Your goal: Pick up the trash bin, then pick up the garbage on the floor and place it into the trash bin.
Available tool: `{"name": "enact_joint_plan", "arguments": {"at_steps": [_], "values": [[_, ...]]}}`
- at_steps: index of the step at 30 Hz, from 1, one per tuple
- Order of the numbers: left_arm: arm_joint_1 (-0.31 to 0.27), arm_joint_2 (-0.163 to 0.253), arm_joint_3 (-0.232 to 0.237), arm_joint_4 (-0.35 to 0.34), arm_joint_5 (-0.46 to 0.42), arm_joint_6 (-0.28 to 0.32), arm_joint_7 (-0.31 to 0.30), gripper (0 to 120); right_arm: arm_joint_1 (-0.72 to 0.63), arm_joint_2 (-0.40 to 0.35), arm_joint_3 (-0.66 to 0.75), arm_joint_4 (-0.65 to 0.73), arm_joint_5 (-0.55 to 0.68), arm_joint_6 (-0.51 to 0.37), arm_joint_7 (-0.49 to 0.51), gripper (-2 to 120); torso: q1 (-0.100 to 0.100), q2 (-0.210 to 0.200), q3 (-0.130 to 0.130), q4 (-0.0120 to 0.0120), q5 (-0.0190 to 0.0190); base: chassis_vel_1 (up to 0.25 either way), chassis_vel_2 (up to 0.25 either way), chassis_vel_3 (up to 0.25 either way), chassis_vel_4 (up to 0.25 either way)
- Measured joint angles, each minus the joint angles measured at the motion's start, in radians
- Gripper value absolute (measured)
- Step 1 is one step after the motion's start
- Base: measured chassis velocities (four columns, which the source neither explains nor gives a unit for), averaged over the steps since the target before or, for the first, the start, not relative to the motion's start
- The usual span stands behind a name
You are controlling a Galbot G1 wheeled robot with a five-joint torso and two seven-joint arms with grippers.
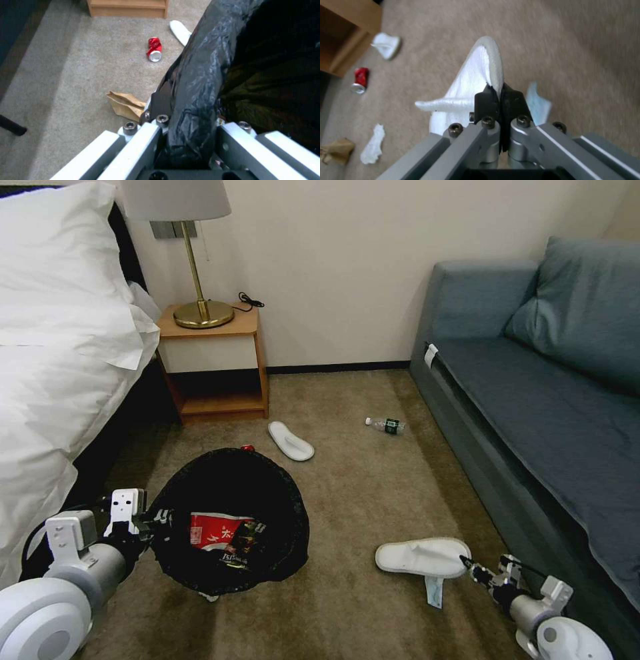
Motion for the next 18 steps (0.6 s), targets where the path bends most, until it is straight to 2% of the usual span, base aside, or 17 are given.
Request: {"name": "enact_joint_plan", "arguments": {"at_steps": [8,11,18], "values": [[-0.004,-0.009,-0.010,0.008,-0.012,0.000,0.002,2,-0.027,-0.037,0.032,0.184,0.046,-0.030,0.087,0,0.000,0.000,0.000,0.0000,-0.0003,0.000,0.000,0.000,0.000],[-0.002,-0.034,0.000,0.010,0.008,0.000,0.013,2,-0.036,-0.073,0.031,0.271,0.087,-0.044,0.173,0,0.000,0.000,0.000,0.0000,0.0000,0.000,0.000,0.000,0.000],[-0.001,-0.076,0.018,-0.004,0.033,0.000,0.022,2,-0.046,-0.131,0.009,0.415,0.133,-0.049,0.277,0,0.000,0.000,0.000,0.0001,0.0000,0.000,0.000,0.000,0.000]]}}
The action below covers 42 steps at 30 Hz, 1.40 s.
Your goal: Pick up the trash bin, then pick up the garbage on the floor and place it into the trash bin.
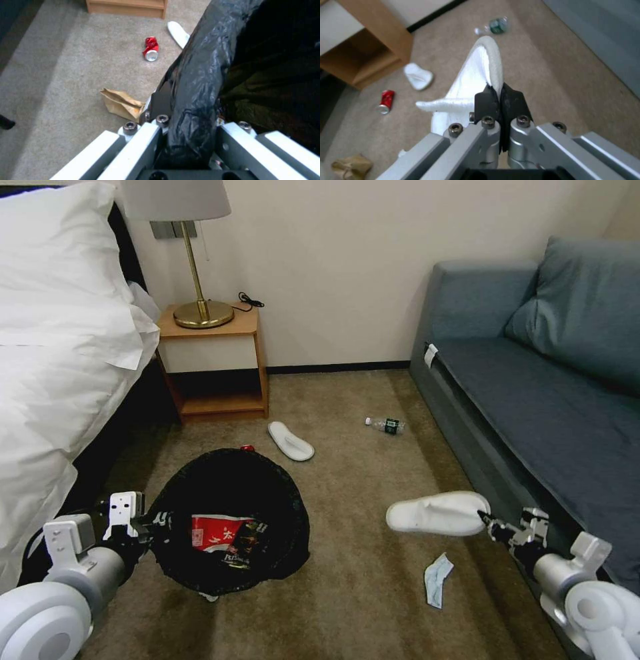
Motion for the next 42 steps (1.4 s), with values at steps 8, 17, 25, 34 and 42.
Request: {"name": "enact_joint_plan", "arguments": {"at_steps": [8,17,25,34,42], "values": [[0.000,-0.006,0.022,-0.005,0.022,0.000,0.008,2,-0.014,-0.033,-0.005,0.121,0.018,0.019,0.056,0,0.000,0.000,0.000,-0.0001,0.0001,0.000,0.000,0.000,0.000],[-0.022,0.009,0.047,0.007,0.031,0.000,0.014,2,-0.018,-0.159,0.035,0.206,0.070,0.030,0.087,0,0.000,0.000,0.000,-0.0002,0.0000,0.000,0.000,0.000,0.000],[-0.068,0.047,0.087,0.046,0.018,0.000,0.005,2,0.050,-0.298,0.037,0.221,0.148,0.044,0.105,0,0.000,0.000,0.000,-0.0001,0.0000,0.000,0.000,0.000,0.000],[-0.147,0.100,0.126,0.114,-0.033,0.000,-0.008,2,0.157,-0.439,-0.025,0.193,0.153,0.055,0.073,0,0.000,0.000,0.000,0.0000,-0.0001,0.000,0.000,0.000,0.000],[-0.259,0.157,0.182,0.212,-0.102,0.000,-0.015,2,0.378,-0.527,-0.120,0.122,0.151,0.044,-0.030,0,0.000,0.000,0.000,0.0000,0.0000,0.000,0.000,0.000,0.000]]}}
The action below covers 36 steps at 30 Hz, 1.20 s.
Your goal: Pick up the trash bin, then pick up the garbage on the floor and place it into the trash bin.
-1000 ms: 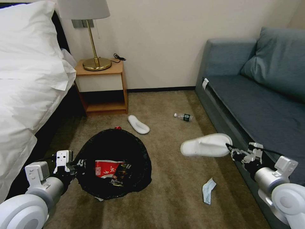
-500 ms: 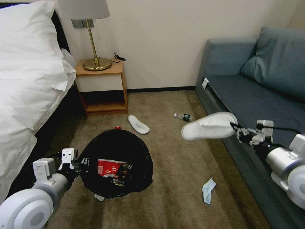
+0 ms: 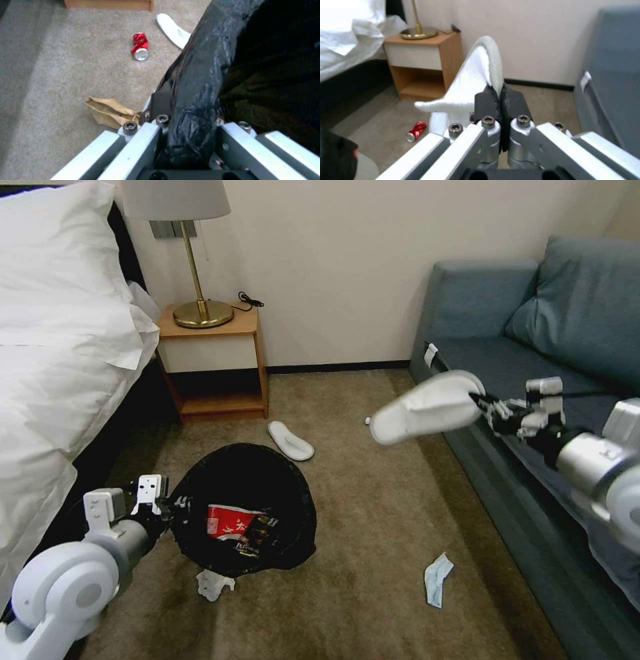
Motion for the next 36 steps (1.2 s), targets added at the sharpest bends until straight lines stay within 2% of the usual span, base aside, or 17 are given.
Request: {"name": "enact_joint_plan", "arguments": {"at_steps": [6,9,10,11,12,15,16,18,22,27,36], "values": [[-0.059,0.017,0.040,0.041,-0.023,0.000,-0.004,2,0.061,-0.025,-0.030,-0.016,0.001,-0.004,-0.043,0,0.000,0.000,0.000,-0.0001,-0.0001,0.000,0.000,0.000,0.000],[-0.159,0.034,0.119,0.092,-0.044,0.000,-0.016,2,0.142,-0.038,-0.100,-0.042,-0.011,-0.005,-0.110,0,0.000,0.000,0.000,-0.0003,0.0001,0.000,0.000,0.000,0.000],[-0.159,0.034,0.119,0.092,-0.044,0.000,-0.016,2,0.142,-0.038,-0.100,-0.042,-0.011,-0.005,-0.110,0,0.000,0.000,0.000,-0.0003,0.0001,0.000,0.000,0.000,0.000],[-0.194,0.035,0.150,0.109,-0.049,0.000,-0.019,2,0.179,-0.037,-0.137,-0.055,-0.022,-0.004,-0.134,0,0.000,0.000,0.000,-0.0002,-0.0002,0.000,0.000,0.000,0.000],[-0.194,0.035,0.150,0.109,-0.049,0.000,-0.019,2,0.179,-0.037,-0.137,-0.055,-0.022,-0.004,-0.134,0,0.000,0.000,0.000,-0.0002,-0.0002,0.000,0.000,0.000,0.000],[-0.278,0.029,0.220,0.152,-0.061,0.000,-0.028,2,0.293,-0.012,-0.246,-0.098,-0.061,0.002,-0.194,0,0.000,0.000,0.000,-0.0002,0.0000,0.000,0.000,0.000,0.000],[-0.278,0.029,0.220,0.152,-0.061,0.000,-0.028,2,0.293,-0.012,-0.246,-0.098,-0.061,0.002,-0.194,0,0.000,0.000,0.000,-0.0002,0.0000,0.000,0.000,0.000,0.000],[-0.315,0.021,0.249,0.177,-0.064,0.000,-0.030,2,0.371,0.007,-0.314,-0.121,-0.089,0.003,-0.228,0,0.000,0.000,0.000,-0.0004,0.0000,0.000,0.000,0.000,0.000],[-0.345,0.012,0.275,0.200,-0.064,0.000,-0.030,2,0.459,0.035,-0.395,-0.138,-0.098,0.001,-0.239,0,0.000,0.000,0.000,-0.0002,-0.0003,0.000,0.000,0.000,0.000],[-0.387,0.000,0.314,0.229,-0.064,0.000,-0.030,2,0.603,0.095,-0.565,-0.175,-0.124,-0.013,-0.271,0,0.000,0.000,0.000,0.0001,0.0000,0.000,0.000,0.000,0.000],[-0.401,-0.003,0.331,0.249,-0.063,0.000,-0.030,2,0.665,0.119,-0.668,-0.169,-0.143,-0.034,-0.292,0,0.000,0.000,0.000,0.0000,-0.0002,0.000,0.000,0.000,0.000]]}}
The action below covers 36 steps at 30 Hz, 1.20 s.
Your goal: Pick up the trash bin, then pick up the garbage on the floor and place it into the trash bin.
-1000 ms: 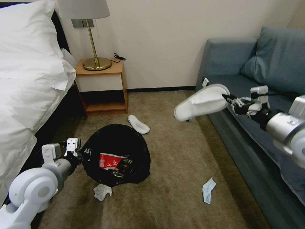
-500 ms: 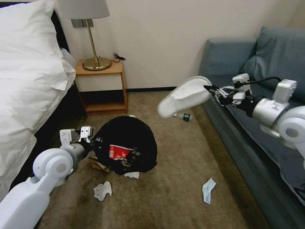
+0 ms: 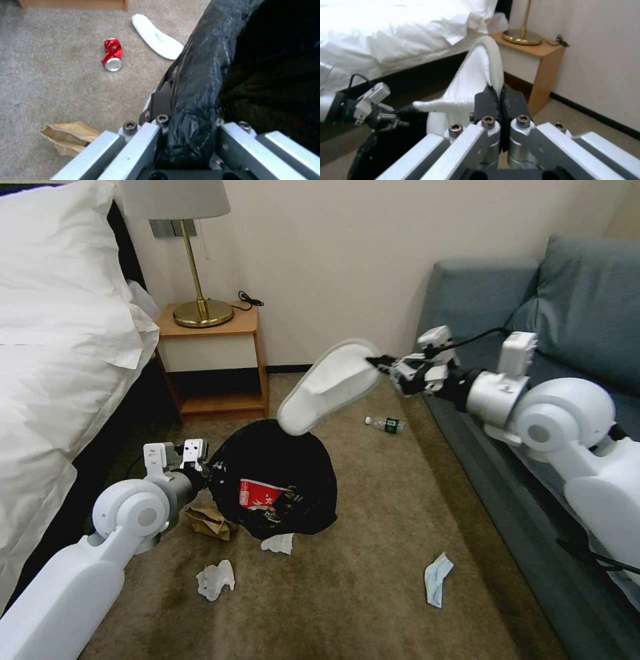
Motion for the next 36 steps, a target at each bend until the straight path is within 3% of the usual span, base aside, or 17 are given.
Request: {"name": "enact_joint_plan", "arguments": {"at_steps": [8,12,21,36], "values": [[-0.026,-0.023,0.043,0.007,0.001,0.000,-0.025,2,0.007,0.013,-0.064,0.000,-0.128,-0.014,-0.045,0,0.000,0.000,0.000,-0.0001,0.0001,0.000,0.000,0.000,0.000],[-0.038,-0.033,0.063,0.008,-0.005,0.000,-0.042,2,0.017,0.032,-0.094,-0.001,-0.281,-0.022,-0.084,0,0.000,0.000,0.000,-0.0002,0.0001,0.000,0.000,0.000,0.000],[-0.047,-0.039,0.077,0.005,-0.021,0.000,-0.064,2,0.038,0.078,-0.165,-0.010,-0.490,-0.009,-0.180,0,0.000,0.000,0.000,0.0000,0.0001,0.000,0.000,0.000,0.000],[-0.038,-0.055,0.076,-0.020,-0.030,0.000,-0.077,2,-0.010,0.130,-0.242,-0.055,-0.584,-0.012,-0.186,0,0.000,0.000,0.000,-0.0001,0.0001,0.000,0.000,0.000,0.000]]}}
